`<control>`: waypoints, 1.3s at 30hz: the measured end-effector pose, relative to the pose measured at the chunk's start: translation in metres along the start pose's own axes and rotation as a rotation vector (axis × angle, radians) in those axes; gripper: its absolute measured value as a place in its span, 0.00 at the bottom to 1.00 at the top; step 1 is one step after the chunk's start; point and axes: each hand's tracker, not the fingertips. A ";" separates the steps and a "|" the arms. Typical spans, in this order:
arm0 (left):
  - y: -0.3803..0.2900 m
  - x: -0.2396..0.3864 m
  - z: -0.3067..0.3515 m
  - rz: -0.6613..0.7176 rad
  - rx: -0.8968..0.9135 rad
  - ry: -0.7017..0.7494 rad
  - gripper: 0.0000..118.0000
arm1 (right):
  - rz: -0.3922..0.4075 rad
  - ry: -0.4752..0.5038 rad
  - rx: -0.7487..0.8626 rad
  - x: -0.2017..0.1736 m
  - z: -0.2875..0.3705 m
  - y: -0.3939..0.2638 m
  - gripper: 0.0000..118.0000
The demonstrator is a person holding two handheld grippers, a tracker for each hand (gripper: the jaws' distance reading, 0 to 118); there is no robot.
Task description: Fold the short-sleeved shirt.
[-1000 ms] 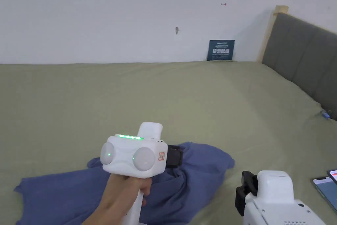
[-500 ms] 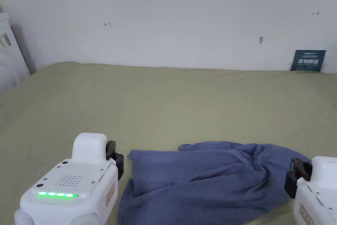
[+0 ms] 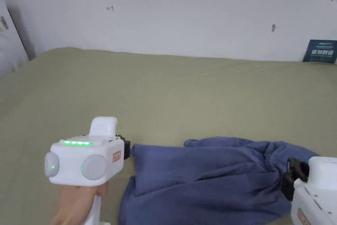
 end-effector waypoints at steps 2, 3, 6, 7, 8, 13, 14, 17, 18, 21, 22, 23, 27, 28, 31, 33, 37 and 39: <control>0.015 -0.004 -0.052 0.066 -0.122 -0.027 0.00 | 0.003 -0.004 -0.022 0.002 -0.015 -0.003 0.00; 0.020 -0.005 -0.073 0.077 -0.199 -0.046 0.00 | 0.003 0.000 -0.033 0.003 -0.021 -0.005 0.00; 0.028 -0.002 -0.125 0.059 -0.284 0.012 0.47 | 0.021 0.000 -0.062 0.006 -0.037 -0.013 0.00; 0.030 0.000 -0.135 0.077 -0.298 0.035 0.61 | 0.028 -0.003 -0.069 0.007 -0.042 -0.017 0.00; 0.027 0.002 -0.148 0.063 -0.361 0.045 0.61 | 0.037 -0.003 -0.082 0.009 -0.046 -0.020 0.00; 0.012 0.025 -0.158 -0.007 -0.416 0.132 0.87 | 0.057 -0.016 -0.117 0.024 -0.057 -0.034 0.00; 0.011 0.033 -0.151 -0.051 -0.404 0.147 0.84 | 0.044 -0.027 -0.129 0.029 -0.058 -0.035 0.00; 0.022 0.038 -0.137 -0.063 -0.385 0.042 0.26 | -0.015 -0.063 -0.166 0.051 -0.063 -0.034 0.00; 0.021 0.044 -0.135 -0.057 -0.386 0.033 0.02 | -0.018 -0.072 -0.165 0.059 -0.065 -0.033 0.00; 0.019 0.046 -0.141 -0.101 -0.399 0.049 0.02 | -0.042 -0.134 -0.211 0.092 -0.081 -0.023 0.00; 0.017 0.046 -0.141 -0.093 -0.399 0.049 0.02 | -0.068 -0.159 -0.225 0.107 -0.090 -0.017 0.00; 0.020 0.039 -0.146 -0.073 -0.401 0.045 0.02 | -0.063 -0.168 -0.276 0.120 -0.101 -0.010 0.00; 0.018 0.033 -0.148 -0.042 -0.402 0.023 0.02 | -0.090 -0.128 -0.422 0.167 -0.151 0.006 0.00; 0.017 0.034 -0.149 -0.047 -0.399 0.020 0.02 | -0.107 -0.130 -0.447 0.176 -0.164 0.006 0.00; 0.016 0.034 -0.153 -0.053 -0.394 0.022 0.02 | -0.169 -0.088 -0.506 0.196 -0.191 0.002 0.12; 0.016 0.033 -0.156 -0.051 -0.393 0.021 0.02 | -0.223 -0.066 -0.571 0.203 -0.206 -0.003 0.85; 0.017 0.029 -0.159 -0.039 -0.391 0.009 0.02 | -0.196 -0.111 -0.580 0.198 -0.228 -0.028 0.86; 0.016 0.027 -0.160 -0.030 -0.389 0.004 0.02 | -0.140 -0.143 -0.644 0.193 -0.244 -0.044 0.86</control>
